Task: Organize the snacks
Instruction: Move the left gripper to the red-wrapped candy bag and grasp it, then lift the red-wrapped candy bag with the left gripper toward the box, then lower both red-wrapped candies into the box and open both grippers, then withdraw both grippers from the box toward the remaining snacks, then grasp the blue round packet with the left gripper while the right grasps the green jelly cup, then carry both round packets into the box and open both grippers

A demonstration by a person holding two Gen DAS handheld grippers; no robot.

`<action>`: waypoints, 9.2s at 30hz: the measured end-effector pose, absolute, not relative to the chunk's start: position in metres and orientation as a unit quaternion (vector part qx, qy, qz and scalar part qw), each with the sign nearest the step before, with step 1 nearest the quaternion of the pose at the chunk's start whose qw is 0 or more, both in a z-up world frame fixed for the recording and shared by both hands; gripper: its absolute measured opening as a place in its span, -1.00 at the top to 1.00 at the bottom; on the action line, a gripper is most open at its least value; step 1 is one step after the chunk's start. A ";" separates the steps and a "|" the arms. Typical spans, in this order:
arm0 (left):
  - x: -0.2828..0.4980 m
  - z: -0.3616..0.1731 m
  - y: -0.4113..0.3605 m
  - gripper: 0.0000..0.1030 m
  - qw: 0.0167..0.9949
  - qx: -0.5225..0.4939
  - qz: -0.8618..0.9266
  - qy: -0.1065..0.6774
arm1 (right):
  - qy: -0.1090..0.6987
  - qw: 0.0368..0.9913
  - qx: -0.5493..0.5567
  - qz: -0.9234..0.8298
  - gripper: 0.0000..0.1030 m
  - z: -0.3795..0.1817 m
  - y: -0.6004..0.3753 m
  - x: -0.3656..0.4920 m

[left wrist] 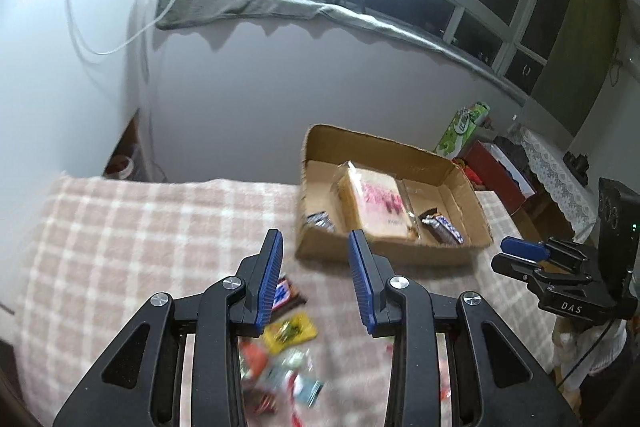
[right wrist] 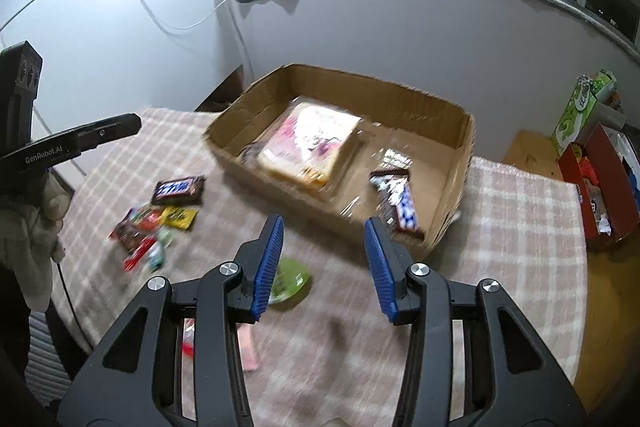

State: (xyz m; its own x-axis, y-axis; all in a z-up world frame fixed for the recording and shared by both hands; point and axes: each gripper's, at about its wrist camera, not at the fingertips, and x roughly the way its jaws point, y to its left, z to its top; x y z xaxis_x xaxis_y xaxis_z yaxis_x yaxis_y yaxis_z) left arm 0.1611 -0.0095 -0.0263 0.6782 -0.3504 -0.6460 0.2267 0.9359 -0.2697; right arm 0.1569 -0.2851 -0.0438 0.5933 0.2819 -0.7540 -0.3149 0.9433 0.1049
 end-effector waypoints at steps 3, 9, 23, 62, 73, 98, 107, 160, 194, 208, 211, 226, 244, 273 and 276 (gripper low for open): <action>0.144 -0.029 0.003 0.38 0.913 -0.091 -0.153 0.368 | 0.419 0.891 -0.017 0.173 0.15 -0.044 -0.280 0.143; 0.116 -0.047 0.025 0.37 0.907 -0.107 -0.138 0.382 | 0.432 0.883 -0.006 0.182 0.11 -0.055 -0.275 0.125; 0.097 -0.099 0.048 0.14 0.889 -0.145 -0.121 0.418 | 0.466 0.859 0.011 0.214 0.11 -0.086 -0.250 0.098; 0.101 -0.127 0.014 0.00 0.896 -0.072 -0.090 0.428 | 0.491 0.848 -0.064 0.189 0.18 -0.133 -0.195 0.104; 0.091 -0.121 0.018 0.03 0.897 -0.086 -0.095 0.423 | 0.482 0.853 -0.048 0.195 0.24 -0.125 -0.202 0.100; 0.096 -0.059 -0.013 0.03 0.925 -0.058 -0.127 0.353 | 0.438 0.879 -0.037 0.185 0.24 -0.081 -0.228 0.102; 0.115 -0.046 -0.022 0.03 0.929 -0.049 -0.136 0.339 | 0.420 0.891 -0.037 0.169 0.24 -0.064 -0.241 0.119; 0.262 -0.063 -0.085 -0.08 0.914 -0.024 -0.158 0.373 | 0.423 0.902 -0.008 0.086 -0.30 -0.091 -0.308 0.268; 0.161 -0.032 0.000 -0.08 0.928 -0.071 -0.120 0.345 | 0.404 0.906 -0.036 0.123 -0.30 -0.049 -0.277 0.154; 0.120 -0.080 0.040 -0.08 0.909 -0.095 -0.091 0.397 | 0.448 0.882 -0.048 0.139 -0.30 -0.088 -0.261 0.126; 0.117 -0.092 0.039 -0.08 0.903 -0.095 -0.092 0.409 | 0.458 0.876 -0.050 0.141 -0.31 -0.097 -0.257 0.126; 0.127 -0.126 0.026 -0.08 0.889 -0.072 -0.093 0.443 | 0.487 0.858 -0.046 0.154 -0.31 -0.122 -0.242 0.141; 0.142 -0.138 0.011 0.29 0.887 -0.042 -0.100 0.448 | 0.493 0.855 -0.073 0.141 -0.14 -0.139 -0.222 0.165; 0.125 -0.118 0.012 0.40 0.903 -0.039 -0.102 0.416 | 0.477 0.864 -0.068 0.144 0.18 -0.126 -0.231 0.154; 0.122 -0.109 0.011 0.40 0.906 -0.039 -0.105 0.407 | 0.471 0.867 -0.070 0.146 0.18 -0.120 -0.231 0.149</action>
State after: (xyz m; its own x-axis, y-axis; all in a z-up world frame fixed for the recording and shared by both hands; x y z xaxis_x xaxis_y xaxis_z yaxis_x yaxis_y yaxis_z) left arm 0.1222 0.0112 -0.1085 0.6460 -0.2229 -0.7300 0.1591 0.9747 -0.1569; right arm 0.1491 -0.2314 -0.1199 0.5146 0.1875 -0.8367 -0.3185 0.9478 0.0165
